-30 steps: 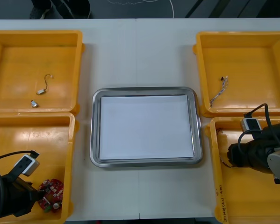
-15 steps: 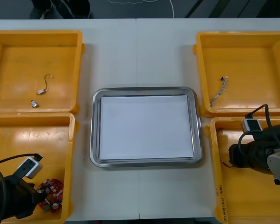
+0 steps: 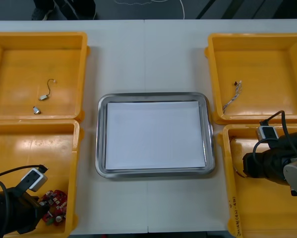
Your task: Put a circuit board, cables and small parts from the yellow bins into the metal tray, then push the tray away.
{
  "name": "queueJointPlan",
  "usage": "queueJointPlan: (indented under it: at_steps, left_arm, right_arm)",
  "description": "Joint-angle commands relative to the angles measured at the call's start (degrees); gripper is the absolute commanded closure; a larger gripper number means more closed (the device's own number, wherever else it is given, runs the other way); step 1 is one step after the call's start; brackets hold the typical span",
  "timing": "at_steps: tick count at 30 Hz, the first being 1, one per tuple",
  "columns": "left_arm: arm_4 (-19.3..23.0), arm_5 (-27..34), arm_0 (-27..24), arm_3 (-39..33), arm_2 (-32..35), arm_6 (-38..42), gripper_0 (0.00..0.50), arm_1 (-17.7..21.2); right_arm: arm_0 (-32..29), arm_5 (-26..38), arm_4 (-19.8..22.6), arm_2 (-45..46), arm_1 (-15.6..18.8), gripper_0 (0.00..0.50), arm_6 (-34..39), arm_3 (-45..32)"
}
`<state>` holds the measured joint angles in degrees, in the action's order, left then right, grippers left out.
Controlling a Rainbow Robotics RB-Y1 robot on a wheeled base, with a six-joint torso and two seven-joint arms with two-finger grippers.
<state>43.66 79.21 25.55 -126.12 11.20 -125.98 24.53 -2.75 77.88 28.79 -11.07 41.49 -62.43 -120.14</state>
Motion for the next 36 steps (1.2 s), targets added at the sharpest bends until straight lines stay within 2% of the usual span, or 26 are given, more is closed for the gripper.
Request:
queueJointPlan:
  at_steps: [1,3,4,6,12,17,22,26,32,36]
  left_arm:
    - [-0.9,-0.7,2.2,-0.4,-1.3,-6.1,0.175,-1.0]
    - [-1.1,-0.7,2.4,-0.4,-1.4,-6.2,0.322,-1.0]
    - [-1.2,-0.7,2.4,-0.4,-1.4,-6.3,0.411,-1.0]
    - [-1.2,-0.7,2.5,-0.4,-1.4,-6.4,0.5,-1.0]
    - [-1.2,-0.7,2.3,-0.5,-1.1,-6.5,0.5,-1.0]
    - [-0.4,-0.7,1.4,-0.6,0.6,-6.9,0.5,-0.9]
    - [-0.4,-0.4,-0.1,-0.8,2.9,-7.7,0.5,-0.9]
    - [0.6,0.5,-1.4,-0.8,5.0,-8.1,0.5,-0.7]
    - [1.0,1.3,-3.8,-0.6,8.2,-8.0,0.5,-0.6]
    - [-1.6,5.2,-7.3,-0.4,9.9,-7.3,0.5,-0.5]
  right_arm:
    - [-1.1,-0.4,0.1,0.0,1.0,0.5,3.1,-1.9]
    - [-1.2,-0.4,1.8,1.0,1.7,0.5,2.8,-1.9]
    - [-1.1,0.0,3.1,1.8,2.0,0.5,2.6,-1.9]
    - [-1.2,0.4,5.2,3.2,2.9,0.5,2.0,-2.0]
    - [-1.7,2.4,10.8,6.8,5.9,0.5,0.6,-3.1]
    - [-3.7,3.9,13.7,10.3,9.3,0.5,-1.0,-4.8]
    - [-6.6,3.8,14.6,12.4,12.8,0.5,-2.4,-5.7]
    - [-9.7,0.9,15.2,13.8,14.8,0.5,-3.4,-5.8]
    - [-14.8,-2.3,14.6,16.2,16.0,0.5,-4.8,-5.7]
    - [-17.1,-5.1,13.0,16.2,16.0,0.5,-5.1,-5.1]
